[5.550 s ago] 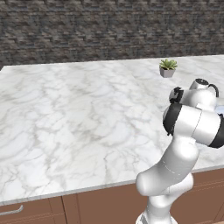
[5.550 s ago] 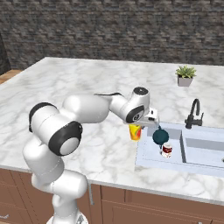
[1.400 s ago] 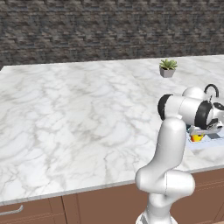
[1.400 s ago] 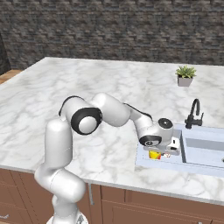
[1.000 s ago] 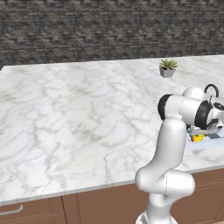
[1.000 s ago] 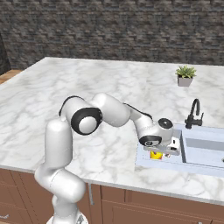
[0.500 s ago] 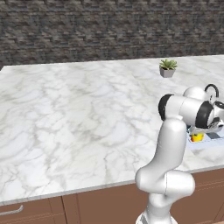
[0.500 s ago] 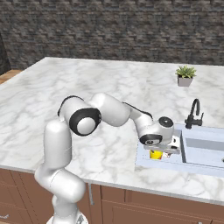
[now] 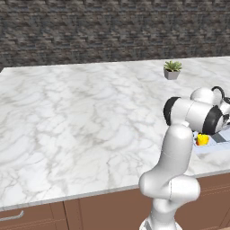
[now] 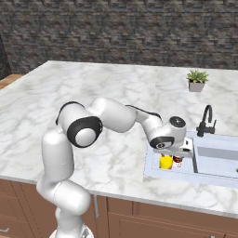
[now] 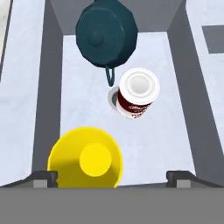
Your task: Pick the cup and teapot and place them in the sink. Then turn on the water.
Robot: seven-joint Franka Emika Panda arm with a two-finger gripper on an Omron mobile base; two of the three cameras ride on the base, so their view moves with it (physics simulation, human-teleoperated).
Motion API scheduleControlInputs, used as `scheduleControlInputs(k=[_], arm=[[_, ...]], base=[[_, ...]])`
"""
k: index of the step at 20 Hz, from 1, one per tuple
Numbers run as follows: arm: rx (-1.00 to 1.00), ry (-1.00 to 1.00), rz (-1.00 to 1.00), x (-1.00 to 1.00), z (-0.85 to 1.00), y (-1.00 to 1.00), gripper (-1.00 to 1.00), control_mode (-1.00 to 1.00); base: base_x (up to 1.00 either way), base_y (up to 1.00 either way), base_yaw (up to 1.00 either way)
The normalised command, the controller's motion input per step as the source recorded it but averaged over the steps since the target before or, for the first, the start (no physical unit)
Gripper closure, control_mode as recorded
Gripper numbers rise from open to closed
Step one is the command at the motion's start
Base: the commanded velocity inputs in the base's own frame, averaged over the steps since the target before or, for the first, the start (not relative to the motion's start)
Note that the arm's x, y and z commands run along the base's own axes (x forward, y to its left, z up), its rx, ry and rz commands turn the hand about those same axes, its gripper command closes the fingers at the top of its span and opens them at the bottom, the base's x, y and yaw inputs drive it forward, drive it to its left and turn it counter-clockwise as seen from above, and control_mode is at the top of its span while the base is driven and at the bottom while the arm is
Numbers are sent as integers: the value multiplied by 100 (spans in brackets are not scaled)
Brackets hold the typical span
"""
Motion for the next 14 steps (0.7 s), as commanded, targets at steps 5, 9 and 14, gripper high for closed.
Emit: scheduleControlInputs(k=[5, 9, 14], arm=[[0, 0, 0, -30, 34, 6, -100, -100], [0, 0, 0, -26, 37, 16, -100, -100], [0, 0, 0, -26, 33, 39, -100, -100]], base=[[0, 0, 0], [0, 0, 0], [0, 0, 0]])
